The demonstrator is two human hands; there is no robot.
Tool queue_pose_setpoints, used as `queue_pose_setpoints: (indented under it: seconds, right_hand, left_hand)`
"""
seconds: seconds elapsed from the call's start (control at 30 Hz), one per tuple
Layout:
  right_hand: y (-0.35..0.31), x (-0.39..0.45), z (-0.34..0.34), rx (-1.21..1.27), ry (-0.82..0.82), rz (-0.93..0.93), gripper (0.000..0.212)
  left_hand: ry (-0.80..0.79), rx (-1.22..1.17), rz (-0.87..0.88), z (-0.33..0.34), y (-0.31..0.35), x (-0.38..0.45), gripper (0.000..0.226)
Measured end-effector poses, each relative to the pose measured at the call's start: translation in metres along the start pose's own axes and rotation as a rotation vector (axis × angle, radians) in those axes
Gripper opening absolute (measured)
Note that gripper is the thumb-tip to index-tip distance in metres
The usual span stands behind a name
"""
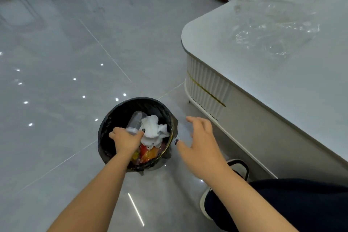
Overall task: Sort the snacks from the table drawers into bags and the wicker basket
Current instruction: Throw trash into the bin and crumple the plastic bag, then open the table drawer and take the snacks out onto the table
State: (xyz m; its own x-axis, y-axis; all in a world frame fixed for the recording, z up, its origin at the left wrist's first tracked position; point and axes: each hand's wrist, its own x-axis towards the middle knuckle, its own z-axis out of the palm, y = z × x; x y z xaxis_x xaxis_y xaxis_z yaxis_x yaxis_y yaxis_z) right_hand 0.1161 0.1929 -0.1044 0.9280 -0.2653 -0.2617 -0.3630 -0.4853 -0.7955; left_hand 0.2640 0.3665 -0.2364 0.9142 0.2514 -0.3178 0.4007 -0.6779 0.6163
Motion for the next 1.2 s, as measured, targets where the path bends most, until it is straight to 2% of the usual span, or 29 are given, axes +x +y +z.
queue_pose_setpoints:
  seconds: [0.1,0.3,0.43,0.77,0.97,1.2]
  right_hand:
    - [0.006,0.003,-0.001,-0.070,-0.038,0.046,0.059]
    - [0.011,0.007,-0.008,-0.083,-0.078,0.113,0.061]
    - [0.008,0.009,-0.008,-0.069,-0.074,0.101,0.058]
    - [-0.004,-0.019,-0.044,-0.062,0.064,0.053,0.060]
    - [-0.024,-0.055,-0.121,-0.157,0.260,-0.037,0.056]
    - [-0.022,-0.134,-0.210,-0.316,0.469,-0.040,0.055]
  left_hand:
    - [-0.030,0.080,-0.021,0.017,-0.003,0.009,0.069]
    - [-0.241,0.297,-0.091,0.024,-0.007,0.028,0.079]
    - [-0.257,0.318,-0.053,0.022,0.001,0.024,0.079]
    - [-0.326,0.187,0.323,-0.012,0.068,-0.049,0.068]
    - [-0.348,0.092,0.562,-0.044,0.135,-0.117,0.066]
    - [-0.506,-0.098,0.817,-0.055,0.222,-0.215,0.072]
